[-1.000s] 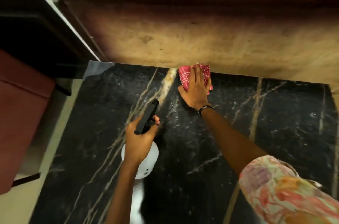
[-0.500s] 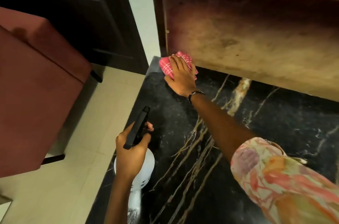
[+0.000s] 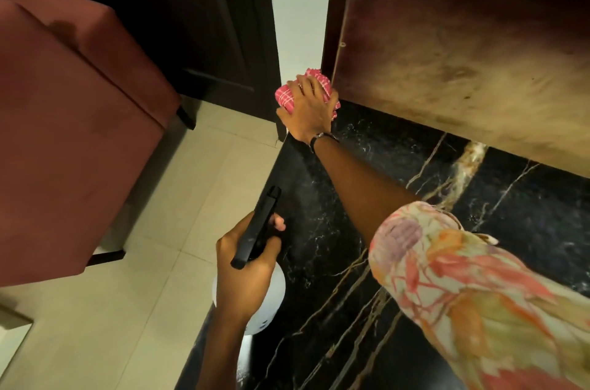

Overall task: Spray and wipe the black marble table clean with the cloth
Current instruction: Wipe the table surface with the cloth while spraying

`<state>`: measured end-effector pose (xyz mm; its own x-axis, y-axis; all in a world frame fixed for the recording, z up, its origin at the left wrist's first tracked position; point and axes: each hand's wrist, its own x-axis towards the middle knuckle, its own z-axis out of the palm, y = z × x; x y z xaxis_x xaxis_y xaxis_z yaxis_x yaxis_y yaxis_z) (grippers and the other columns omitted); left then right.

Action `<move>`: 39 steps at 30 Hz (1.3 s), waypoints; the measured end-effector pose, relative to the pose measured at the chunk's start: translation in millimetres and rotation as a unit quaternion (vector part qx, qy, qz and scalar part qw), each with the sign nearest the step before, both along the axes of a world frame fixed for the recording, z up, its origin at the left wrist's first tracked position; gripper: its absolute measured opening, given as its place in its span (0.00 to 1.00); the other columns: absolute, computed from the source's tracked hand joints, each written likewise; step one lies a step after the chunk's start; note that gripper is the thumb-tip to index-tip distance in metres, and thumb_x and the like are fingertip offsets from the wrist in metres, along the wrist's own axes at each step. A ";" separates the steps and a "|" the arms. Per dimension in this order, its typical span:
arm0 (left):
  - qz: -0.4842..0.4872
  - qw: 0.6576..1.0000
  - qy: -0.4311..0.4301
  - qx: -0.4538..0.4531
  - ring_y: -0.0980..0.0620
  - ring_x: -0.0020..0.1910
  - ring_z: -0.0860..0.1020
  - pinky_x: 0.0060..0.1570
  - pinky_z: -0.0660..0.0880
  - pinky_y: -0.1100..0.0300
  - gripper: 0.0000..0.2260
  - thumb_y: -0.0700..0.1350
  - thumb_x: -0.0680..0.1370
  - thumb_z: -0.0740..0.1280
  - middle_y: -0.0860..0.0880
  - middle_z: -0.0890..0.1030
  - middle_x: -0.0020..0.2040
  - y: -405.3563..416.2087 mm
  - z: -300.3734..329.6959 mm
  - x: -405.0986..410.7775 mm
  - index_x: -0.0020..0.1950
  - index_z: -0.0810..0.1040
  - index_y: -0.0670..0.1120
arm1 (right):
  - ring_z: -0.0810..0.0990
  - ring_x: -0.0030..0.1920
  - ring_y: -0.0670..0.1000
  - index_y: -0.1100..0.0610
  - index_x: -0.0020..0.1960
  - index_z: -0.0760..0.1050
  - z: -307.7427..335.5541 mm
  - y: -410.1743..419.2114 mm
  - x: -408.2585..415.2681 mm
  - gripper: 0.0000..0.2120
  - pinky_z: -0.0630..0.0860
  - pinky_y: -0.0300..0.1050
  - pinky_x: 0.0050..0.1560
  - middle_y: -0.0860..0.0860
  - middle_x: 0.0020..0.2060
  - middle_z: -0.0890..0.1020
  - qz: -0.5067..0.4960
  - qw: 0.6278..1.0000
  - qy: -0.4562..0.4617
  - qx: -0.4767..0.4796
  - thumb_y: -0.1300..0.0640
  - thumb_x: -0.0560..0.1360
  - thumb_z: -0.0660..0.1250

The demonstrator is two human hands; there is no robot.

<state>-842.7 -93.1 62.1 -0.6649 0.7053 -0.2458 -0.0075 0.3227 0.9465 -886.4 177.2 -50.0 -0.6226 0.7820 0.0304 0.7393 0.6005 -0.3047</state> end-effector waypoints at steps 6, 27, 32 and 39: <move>-0.001 1.000 -0.003 -0.002 0.59 0.27 0.76 0.34 0.69 0.71 0.09 0.37 0.69 0.63 0.50 0.82 0.38 -8.6 1.4 -2.8 0.42 0.80 0.48 | 0.60 0.73 0.53 0.50 0.73 0.63 -2.4 -6.3 31.9 0.29 0.56 0.67 0.67 0.51 0.73 0.65 0.012 0.999 0.043 0.024 0.43 0.74 0.62; -0.011 1.000 -0.009 0.006 0.61 0.27 0.76 0.33 0.70 0.72 0.14 0.28 0.72 0.63 0.50 0.81 0.37 -17.9 1.3 -15.8 0.42 0.80 0.45 | 0.58 0.73 0.60 0.48 0.74 0.61 8.3 -29.5 47.7 0.29 0.57 0.68 0.67 0.52 0.74 0.63 -0.009 1.000 -0.006 0.021 0.43 0.75 0.61; 0.018 1.000 -0.001 -0.005 0.61 0.28 0.76 0.40 0.75 0.43 0.14 0.28 0.72 0.62 0.49 0.82 0.42 -42.4 5.9 -23.5 0.44 0.80 0.45 | 0.56 0.73 0.61 0.48 0.74 0.61 15.4 -28.3 39.8 0.28 0.56 0.69 0.68 0.51 0.75 0.60 0.020 0.999 -0.043 0.003 0.43 0.76 0.61; 0.089 0.996 -0.010 -0.006 0.55 0.21 0.63 0.23 0.62 0.64 0.30 0.27 0.72 0.60 0.46 0.80 0.41 -90.5 12.6 -31.3 0.42 0.79 0.65 | 0.60 0.71 0.57 0.48 0.71 0.66 11.6 -133.1 72.6 0.26 0.56 0.68 0.66 0.51 0.72 0.65 0.101 0.994 -0.021 -0.021 0.44 0.75 0.63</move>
